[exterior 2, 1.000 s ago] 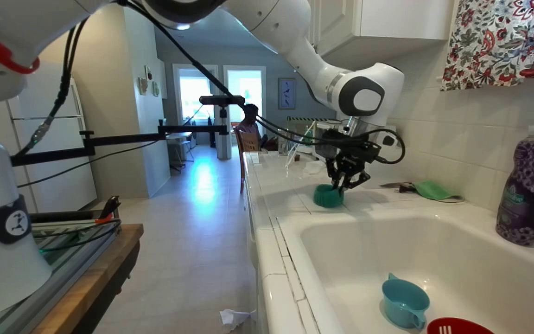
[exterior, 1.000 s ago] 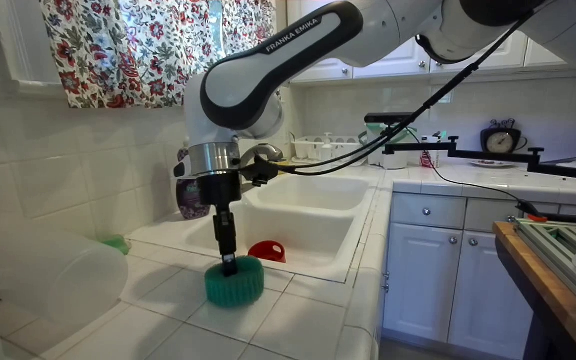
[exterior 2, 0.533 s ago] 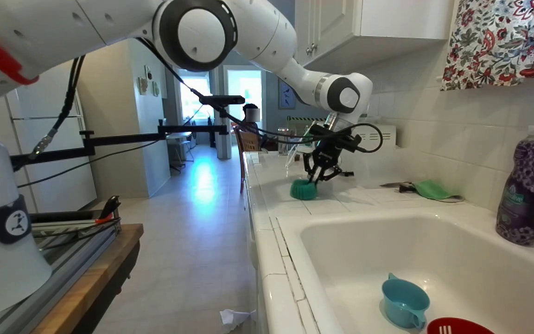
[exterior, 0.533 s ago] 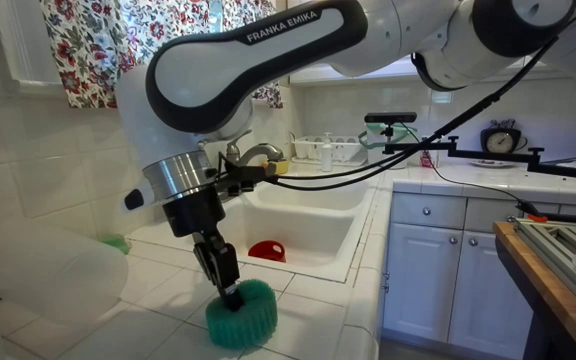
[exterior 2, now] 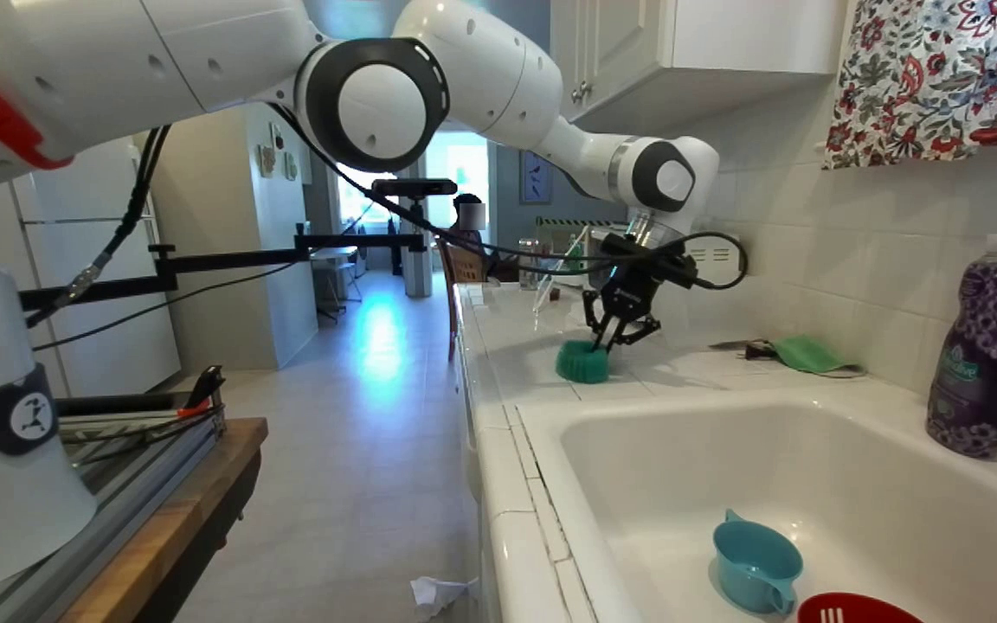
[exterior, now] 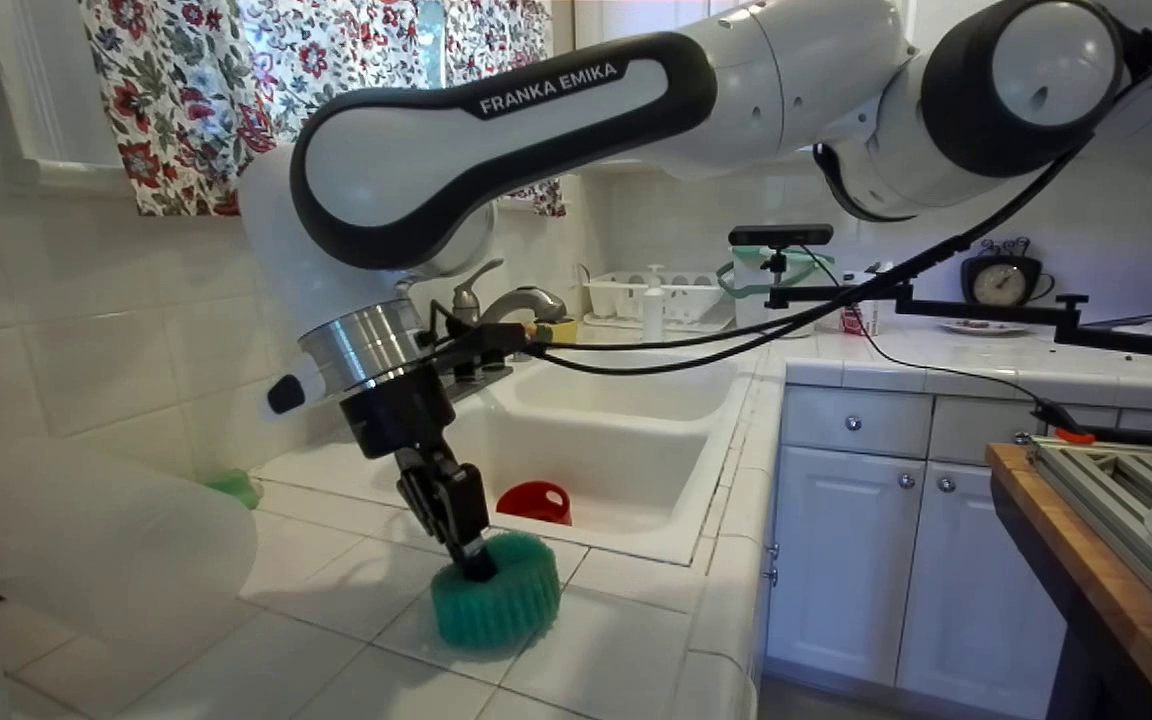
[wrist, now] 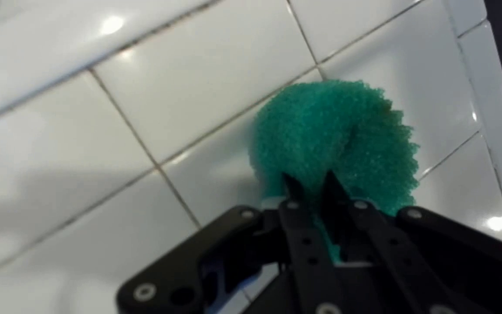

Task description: Use the green sponge to clean the surface

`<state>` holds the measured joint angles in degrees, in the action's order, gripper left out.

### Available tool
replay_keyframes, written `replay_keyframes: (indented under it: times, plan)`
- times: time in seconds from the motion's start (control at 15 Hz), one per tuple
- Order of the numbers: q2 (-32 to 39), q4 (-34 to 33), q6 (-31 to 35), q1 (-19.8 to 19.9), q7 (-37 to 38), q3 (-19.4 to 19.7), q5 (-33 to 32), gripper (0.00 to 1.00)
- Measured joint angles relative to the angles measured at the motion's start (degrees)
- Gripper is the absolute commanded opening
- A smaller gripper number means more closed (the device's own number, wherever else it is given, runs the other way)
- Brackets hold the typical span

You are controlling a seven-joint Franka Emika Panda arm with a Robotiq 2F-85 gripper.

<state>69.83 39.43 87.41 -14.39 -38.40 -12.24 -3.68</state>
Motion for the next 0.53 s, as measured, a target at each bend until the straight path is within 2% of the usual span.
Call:
replay_keyframes:
  times: [0.33, 0.53]
  plan:
    - [0.0, 0.0, 3.8, 6.1, 0.5, 0.1, 1.4, 0.04]
    - [0.1, 0.1, 4.8, 7.1, 0.9, 0.0, 1.9, 0.04]
